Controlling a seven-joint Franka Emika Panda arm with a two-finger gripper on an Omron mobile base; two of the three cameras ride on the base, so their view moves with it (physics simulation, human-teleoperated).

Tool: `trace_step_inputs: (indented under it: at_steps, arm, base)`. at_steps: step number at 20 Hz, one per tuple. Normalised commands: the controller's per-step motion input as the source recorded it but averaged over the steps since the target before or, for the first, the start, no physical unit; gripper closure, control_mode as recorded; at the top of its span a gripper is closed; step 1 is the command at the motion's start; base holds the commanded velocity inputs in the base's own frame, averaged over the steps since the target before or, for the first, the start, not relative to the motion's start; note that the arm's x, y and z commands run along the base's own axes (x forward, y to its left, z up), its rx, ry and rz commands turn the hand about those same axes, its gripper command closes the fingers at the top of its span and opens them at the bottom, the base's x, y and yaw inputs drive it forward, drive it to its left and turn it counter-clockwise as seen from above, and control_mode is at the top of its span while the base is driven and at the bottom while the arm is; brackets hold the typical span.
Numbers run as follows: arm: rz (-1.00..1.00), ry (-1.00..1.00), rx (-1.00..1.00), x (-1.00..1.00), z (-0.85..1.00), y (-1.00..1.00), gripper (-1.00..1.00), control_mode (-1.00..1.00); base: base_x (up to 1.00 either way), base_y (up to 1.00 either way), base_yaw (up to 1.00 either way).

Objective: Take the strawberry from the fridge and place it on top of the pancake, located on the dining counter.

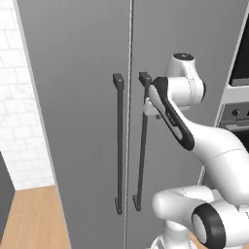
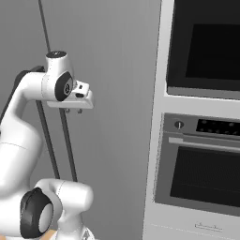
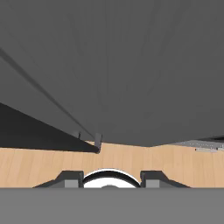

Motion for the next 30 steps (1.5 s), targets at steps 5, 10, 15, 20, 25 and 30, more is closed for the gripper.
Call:
trace_step_inputs:
  at_steps: [5, 10, 15, 20, 25, 30]
  arm:
    - [0.0, 0.0, 0.0, 0.0, 0.0, 0.0, -1.0, 1.0]
    - [0.0, 0.0, 0.0, 0.0, 0.0, 0.0, -1.0, 1.0]
    - [0.0, 0.0, 0.0, 0.0, 0.0, 0.0, -1.0, 1.0]
    - [0.0, 0.0, 0.0, 0.0, 0.0, 0.0, -1.0, 1.0]
    - [0.0, 0.0, 0.0, 0.0, 0.0, 0.0, -1.0, 1.0]
    - [0.0, 0.0, 0.0, 0.0, 0.0, 0.0, -1.0, 1.0]
  base:
    - [-0.12, 0.03, 0.0]
    - [-0.3, 0.38, 0.0]
    - [-0.14, 0.39, -0.03]
    - [-0.02, 0.27, -0.07]
    - [-0.01, 0.44, -0.11]
    - [-0.25, 0.05, -0.06]
